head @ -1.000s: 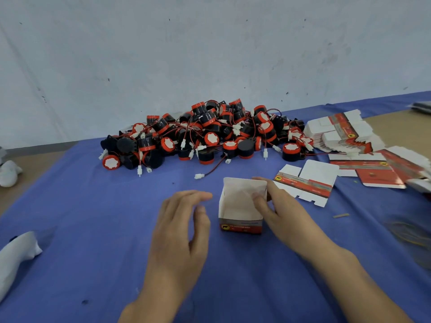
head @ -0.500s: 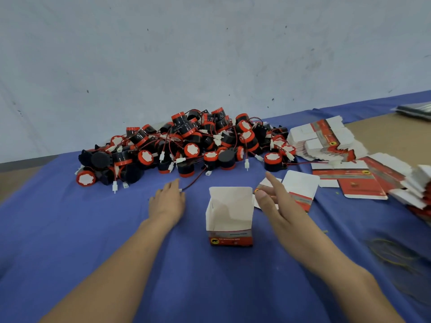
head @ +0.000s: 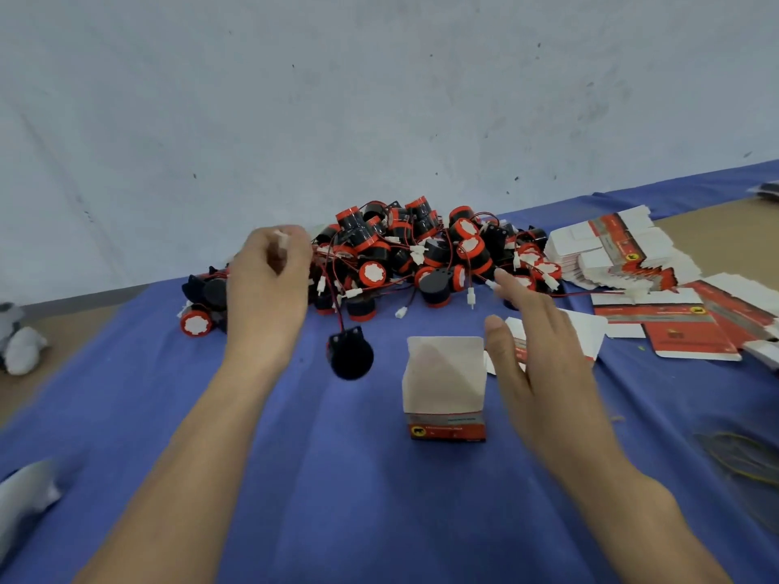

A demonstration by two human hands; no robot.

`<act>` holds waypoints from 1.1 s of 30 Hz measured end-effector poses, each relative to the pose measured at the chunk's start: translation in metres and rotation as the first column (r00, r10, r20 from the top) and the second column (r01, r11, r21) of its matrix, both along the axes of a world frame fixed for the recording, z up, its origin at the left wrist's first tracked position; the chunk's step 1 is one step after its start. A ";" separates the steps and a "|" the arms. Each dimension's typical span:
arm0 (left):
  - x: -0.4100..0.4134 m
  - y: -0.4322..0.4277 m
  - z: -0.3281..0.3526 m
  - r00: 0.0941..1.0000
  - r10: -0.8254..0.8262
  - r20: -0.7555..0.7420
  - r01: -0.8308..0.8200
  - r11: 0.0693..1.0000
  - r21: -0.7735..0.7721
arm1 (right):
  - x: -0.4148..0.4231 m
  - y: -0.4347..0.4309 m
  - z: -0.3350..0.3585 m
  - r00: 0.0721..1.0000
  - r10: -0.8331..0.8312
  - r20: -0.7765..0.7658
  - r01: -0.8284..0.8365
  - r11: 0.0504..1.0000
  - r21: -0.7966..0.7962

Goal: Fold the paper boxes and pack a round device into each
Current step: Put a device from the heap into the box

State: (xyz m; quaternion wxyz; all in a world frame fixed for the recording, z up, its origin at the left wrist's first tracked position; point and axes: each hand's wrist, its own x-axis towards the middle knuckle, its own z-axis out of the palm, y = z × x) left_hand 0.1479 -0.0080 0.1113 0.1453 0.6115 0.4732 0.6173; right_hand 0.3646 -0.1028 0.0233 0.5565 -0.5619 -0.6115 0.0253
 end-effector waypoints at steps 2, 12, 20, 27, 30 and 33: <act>-0.010 -0.033 0.018 0.999 -0.047 -0.015 0.048 0.996 0.076 | -0.023 -0.008 0.006 0.997 0.074 -0.007 -0.074 0.996 0.040; -0.030 -0.110 0.018 0.933 -0.355 -0.058 0.357 0.934 0.019 | -0.118 -0.040 -0.004 0.624 0.688 -0.370 -0.781 0.534 -0.323; -0.054 -0.092 0.013 0.909 -0.388 0.154 0.382 0.921 0.072 | -0.117 -0.028 -0.010 0.684 0.586 -0.434 -0.728 0.590 -0.350; -0.070 -0.080 -0.023 0.965 -0.257 -0.043 0.249 0.958 -0.141 | -0.099 -0.016 0.014 0.328 0.386 -0.862 -0.569 0.810 0.146; -0.056 -0.099 -0.037 0.910 -0.338 -0.239 0.305 0.938 -0.162 | -0.089 -0.013 0.016 0.348 0.320 -0.881 -0.370 0.911 0.185; -0.029 -0.121 -0.062 0.843 -0.384 -0.378 0.367 0.923 -0.118 | -0.097 -0.016 0.015 0.344 0.289 -0.893 -0.271 0.942 0.200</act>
